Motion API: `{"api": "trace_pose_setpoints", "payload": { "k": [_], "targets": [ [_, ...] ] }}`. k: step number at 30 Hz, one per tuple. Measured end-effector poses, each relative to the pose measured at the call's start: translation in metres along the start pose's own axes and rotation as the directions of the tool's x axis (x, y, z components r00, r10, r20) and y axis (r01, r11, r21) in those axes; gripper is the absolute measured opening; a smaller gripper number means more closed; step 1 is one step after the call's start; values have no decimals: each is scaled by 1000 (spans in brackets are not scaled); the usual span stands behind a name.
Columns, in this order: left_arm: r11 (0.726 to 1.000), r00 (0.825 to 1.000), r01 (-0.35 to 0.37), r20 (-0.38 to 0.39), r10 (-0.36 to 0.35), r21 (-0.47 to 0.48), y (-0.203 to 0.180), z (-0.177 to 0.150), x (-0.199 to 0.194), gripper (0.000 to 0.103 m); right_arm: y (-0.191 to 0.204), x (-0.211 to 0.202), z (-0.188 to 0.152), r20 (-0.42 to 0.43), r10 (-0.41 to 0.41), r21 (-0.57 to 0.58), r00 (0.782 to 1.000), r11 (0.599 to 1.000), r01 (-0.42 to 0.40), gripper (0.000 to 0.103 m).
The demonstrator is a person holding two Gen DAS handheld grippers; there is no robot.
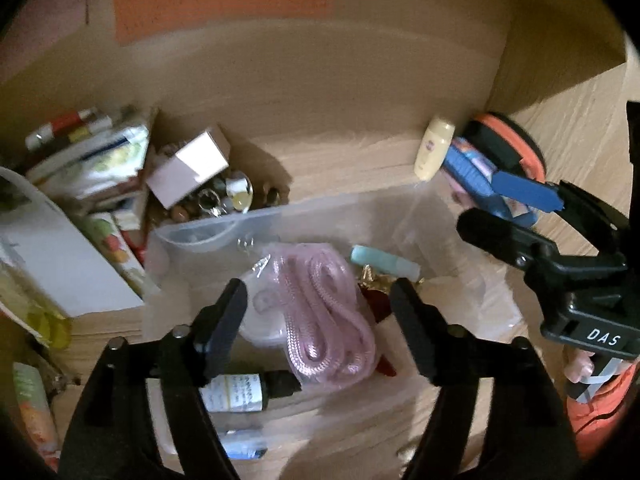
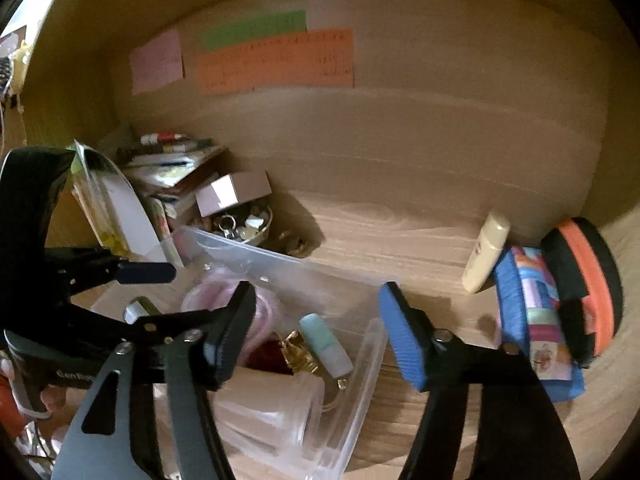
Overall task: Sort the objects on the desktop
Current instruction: 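Carry the rope bag and tube over the clear box and release them inside, then withdraw both grippers toward the pink compact and small shell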
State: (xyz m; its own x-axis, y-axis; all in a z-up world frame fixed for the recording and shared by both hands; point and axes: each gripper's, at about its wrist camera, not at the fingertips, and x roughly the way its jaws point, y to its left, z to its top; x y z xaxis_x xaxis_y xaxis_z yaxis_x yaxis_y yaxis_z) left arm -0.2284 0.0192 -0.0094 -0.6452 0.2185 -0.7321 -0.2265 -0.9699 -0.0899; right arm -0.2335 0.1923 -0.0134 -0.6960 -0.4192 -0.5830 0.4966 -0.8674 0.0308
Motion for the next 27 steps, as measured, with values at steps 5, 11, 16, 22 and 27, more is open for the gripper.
{"api": "trace_pose_setpoints", "payload": {
  "k": [5,11,16,22,27],
  "targets": [
    [1000,999,-21,43,21,-2,1,-6,-32,87,3,-30,0,32,-10,15,999,1000,10,81],
    [999,995,-32,92,34,-18,9,-26,-78,93,17,-67,-6,70,-37,1,997,999,37,93],
    [999,992,-48,118,50,-19,12,-54,-109,94,41,-97,-20,102,-47,-34,994,998,51,101],
    [998,992,-63,113,64,-16,15,-98,-129,95,67,-115,-43,100,-41,-48,994,998,46,102],
    [997,996,-62,69,64,-36,21,-135,-128,95,86,-117,-70,92,-48,-60,995,997,54,102]
  ]
}}
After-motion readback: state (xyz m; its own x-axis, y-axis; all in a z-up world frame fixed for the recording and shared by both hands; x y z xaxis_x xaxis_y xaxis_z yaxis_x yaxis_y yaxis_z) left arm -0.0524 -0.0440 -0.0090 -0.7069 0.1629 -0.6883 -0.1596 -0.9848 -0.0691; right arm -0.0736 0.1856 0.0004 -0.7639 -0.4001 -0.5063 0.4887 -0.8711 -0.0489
